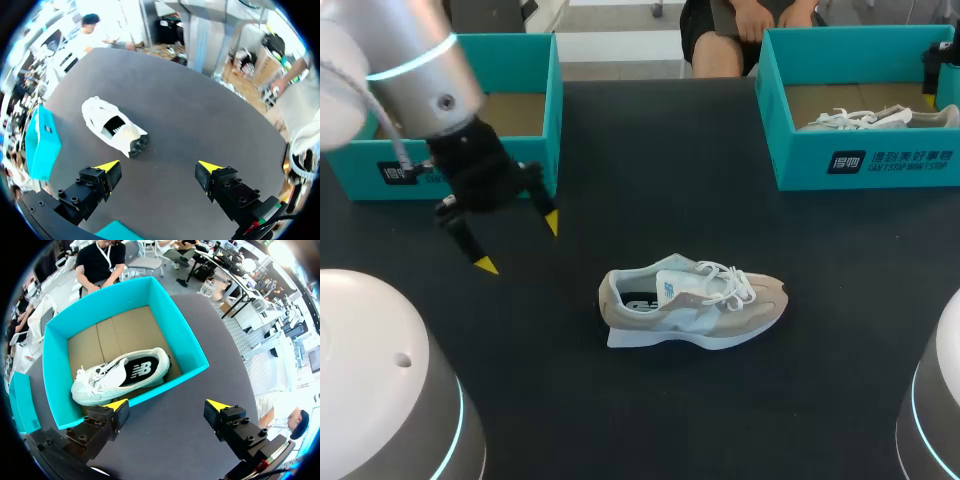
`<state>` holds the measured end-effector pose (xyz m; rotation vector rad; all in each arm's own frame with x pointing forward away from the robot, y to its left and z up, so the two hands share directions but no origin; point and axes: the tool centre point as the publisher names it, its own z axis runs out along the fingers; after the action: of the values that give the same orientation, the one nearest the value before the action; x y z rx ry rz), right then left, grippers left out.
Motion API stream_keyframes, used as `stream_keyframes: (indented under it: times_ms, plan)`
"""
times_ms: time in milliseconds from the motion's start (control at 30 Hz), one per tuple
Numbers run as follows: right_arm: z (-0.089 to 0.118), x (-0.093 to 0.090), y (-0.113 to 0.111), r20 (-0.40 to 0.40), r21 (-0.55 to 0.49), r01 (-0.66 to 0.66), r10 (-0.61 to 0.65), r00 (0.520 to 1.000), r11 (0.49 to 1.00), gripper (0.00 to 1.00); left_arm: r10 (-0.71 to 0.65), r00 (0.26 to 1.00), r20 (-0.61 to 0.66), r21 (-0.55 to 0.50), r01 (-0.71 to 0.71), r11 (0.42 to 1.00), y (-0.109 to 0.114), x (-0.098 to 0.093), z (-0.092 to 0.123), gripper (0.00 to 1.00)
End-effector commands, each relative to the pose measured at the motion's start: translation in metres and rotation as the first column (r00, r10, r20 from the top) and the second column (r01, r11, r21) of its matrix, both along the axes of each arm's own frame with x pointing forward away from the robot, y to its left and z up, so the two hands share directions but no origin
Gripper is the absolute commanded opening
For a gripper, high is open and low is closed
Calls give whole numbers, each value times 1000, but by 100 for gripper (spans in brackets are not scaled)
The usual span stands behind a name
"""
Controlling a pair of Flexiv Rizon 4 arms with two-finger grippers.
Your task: Take the shoe out of the shoebox, open the shoe tongue, remove and reinsert the insole, then place the shoe into the shoebox
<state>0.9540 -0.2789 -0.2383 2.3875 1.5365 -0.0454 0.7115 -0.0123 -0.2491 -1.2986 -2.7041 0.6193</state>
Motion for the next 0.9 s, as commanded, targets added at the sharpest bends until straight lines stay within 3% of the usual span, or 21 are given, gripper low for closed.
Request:
stream_keyframes:
  times_ms: [33,400,667,900]
  plan:
    - [0,-1,0,3,0,0,0,1000,1000,100,431,863,-265,-188,-485,854,13,-4,-8,100]
    - [0,-1,0,3,0,0,0,1000,1000,100,595,669,-445,-277,-735,619,44,3,-15,100]
    - [0,-1,0,3,0,0,0,1000,1000,100,598,560,-573,-341,-827,447,59,6,-18,100]
    - [0,-1,0,3,0,0,0,1000,1000,100,570,521,-635,-348,-852,391,65,-1,-34,100]
